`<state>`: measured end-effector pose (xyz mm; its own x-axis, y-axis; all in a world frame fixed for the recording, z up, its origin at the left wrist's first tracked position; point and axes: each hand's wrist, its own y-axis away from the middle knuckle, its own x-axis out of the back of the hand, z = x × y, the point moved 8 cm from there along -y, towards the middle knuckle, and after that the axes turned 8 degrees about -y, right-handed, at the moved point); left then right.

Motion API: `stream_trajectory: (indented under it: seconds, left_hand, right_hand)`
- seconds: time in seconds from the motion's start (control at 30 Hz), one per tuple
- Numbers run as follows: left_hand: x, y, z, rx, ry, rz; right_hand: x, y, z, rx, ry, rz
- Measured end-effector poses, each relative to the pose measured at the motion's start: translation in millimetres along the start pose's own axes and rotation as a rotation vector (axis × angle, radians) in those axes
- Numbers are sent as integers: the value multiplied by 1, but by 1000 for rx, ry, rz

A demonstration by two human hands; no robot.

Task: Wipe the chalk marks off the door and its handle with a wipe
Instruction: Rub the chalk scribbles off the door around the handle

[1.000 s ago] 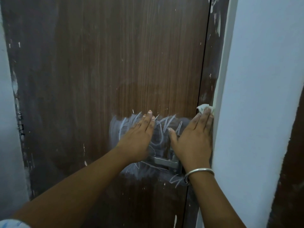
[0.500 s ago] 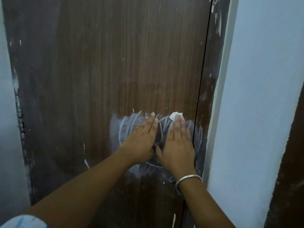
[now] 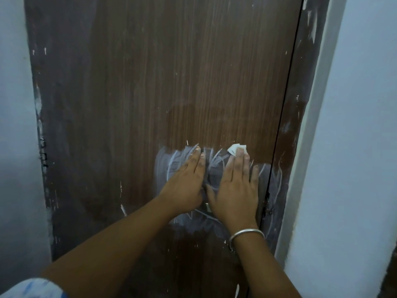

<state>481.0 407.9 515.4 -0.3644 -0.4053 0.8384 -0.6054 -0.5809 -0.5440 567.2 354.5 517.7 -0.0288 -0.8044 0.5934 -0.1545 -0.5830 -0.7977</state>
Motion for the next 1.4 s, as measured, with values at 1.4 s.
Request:
stream_trajectory:
  seconds: [1.4]
  left_hand:
    - [-4, 20, -58, 95, 10, 5]
  right_hand:
    - [-35, -14, -59, 132, 79, -79]
